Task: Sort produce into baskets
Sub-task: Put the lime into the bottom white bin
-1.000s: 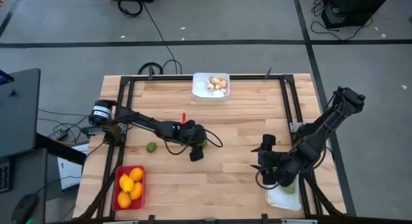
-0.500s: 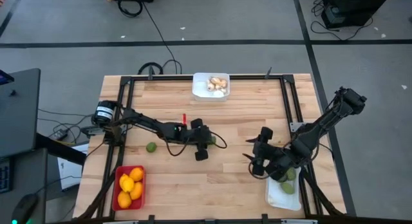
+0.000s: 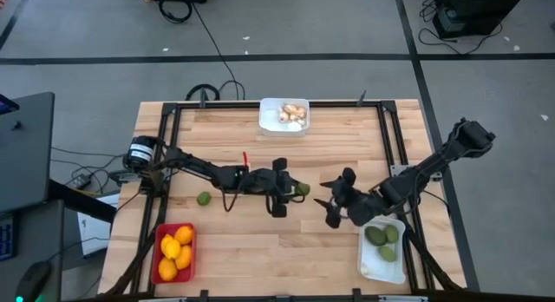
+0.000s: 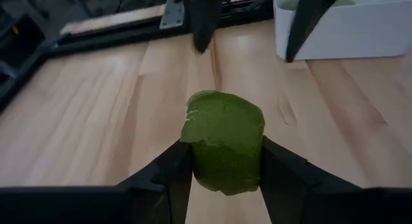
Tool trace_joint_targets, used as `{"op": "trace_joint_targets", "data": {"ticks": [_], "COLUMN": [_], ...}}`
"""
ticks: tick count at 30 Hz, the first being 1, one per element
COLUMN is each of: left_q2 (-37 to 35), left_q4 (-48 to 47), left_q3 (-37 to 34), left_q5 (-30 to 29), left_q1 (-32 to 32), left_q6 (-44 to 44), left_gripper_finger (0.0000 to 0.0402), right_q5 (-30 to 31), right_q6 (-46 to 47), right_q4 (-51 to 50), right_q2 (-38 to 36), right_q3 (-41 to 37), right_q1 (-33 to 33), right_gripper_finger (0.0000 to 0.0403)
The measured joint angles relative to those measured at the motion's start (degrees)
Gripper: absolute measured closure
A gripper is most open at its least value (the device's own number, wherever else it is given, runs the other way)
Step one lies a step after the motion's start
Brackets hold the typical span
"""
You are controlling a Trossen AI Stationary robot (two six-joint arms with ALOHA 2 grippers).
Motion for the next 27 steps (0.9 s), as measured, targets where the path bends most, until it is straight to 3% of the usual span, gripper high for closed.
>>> {"op": "trace_joint_targets", "data": {"ticks": [9, 17, 27], "left_q2": [0.0, 0.0, 0.0], "left_q4": [4.8, 6.9, 7.2], "left_q3": [0.0, 0.0, 0.0], "left_q5": [-0.1, -2.8, -4.4], "left_q1": [-1.5, -3.3, -3.6], "left_q6": [9.0, 14.6, 11.9], "left_gripper_finger": [0.0240, 0.0240, 0.0229], "right_q5": [-5.5, -9.6, -17.4], "right_q6": [8.2, 10.9, 8.7], "right_q4": [17.7, 19.9, 21.6], "right_q2": [0.2, 0.3, 0.3], "right_q3": [-3.1, -4.0, -4.0], "right_q1": [-4.4, -7.3, -9.0], "right_gripper_finger": [0.0130, 0.0134, 0.0205]}}
